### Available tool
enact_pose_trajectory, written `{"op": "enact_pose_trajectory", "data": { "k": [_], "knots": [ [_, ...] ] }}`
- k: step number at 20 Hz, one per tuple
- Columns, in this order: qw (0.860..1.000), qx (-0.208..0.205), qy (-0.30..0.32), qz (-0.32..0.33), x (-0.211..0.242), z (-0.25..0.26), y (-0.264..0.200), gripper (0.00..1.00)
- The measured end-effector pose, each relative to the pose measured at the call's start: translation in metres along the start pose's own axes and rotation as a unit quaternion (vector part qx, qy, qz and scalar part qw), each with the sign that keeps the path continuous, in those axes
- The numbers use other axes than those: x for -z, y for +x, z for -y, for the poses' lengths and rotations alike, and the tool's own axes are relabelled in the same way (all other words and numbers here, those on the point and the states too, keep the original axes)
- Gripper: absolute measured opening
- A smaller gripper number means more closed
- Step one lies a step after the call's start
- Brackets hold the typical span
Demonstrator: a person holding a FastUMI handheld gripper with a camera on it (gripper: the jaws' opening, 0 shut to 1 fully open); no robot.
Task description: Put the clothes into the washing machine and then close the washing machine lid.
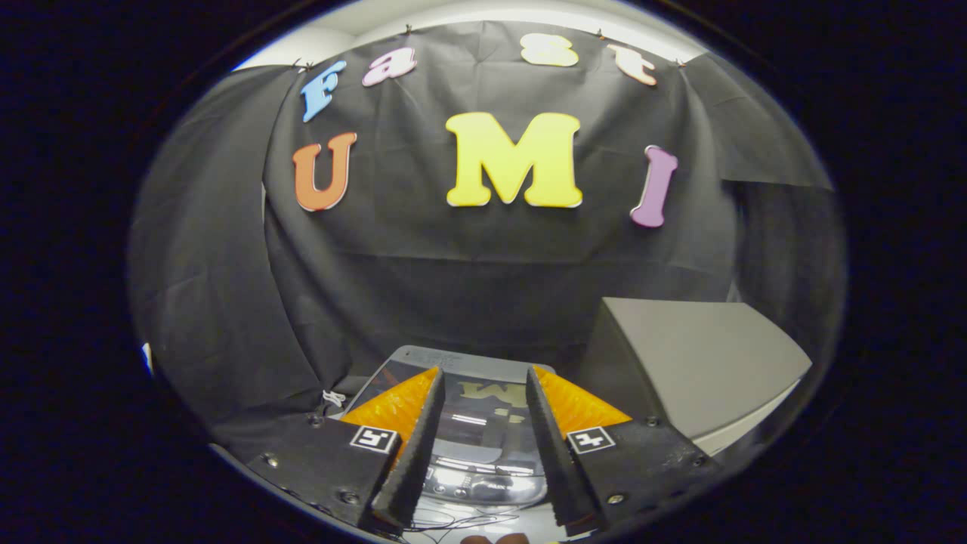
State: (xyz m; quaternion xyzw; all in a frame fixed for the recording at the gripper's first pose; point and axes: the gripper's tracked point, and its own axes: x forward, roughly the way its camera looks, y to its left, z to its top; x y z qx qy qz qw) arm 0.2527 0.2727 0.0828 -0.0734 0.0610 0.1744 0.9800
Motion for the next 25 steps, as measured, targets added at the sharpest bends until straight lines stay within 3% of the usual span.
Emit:
{"op": "enact_pose_trajectory", "data": {
  "k": [3, 8, 15, 25],
  "knots": [
    [0.999, 0.017, 0.002, 0.034, -0.008, 0.03, -0.059, 0.86],
    [0.997, 0.012, 0.03, 0.064, -0.004, 0.056, -0.145, 0.96],
    [0.997, 0.011, 0.015, 0.068, 0.017, 0.071, -0.205, 0.97],
    [0.996, 0.0, 0.042, 0.074, 0.013, 0.085, -0.209, 0.96]
  ]
}}
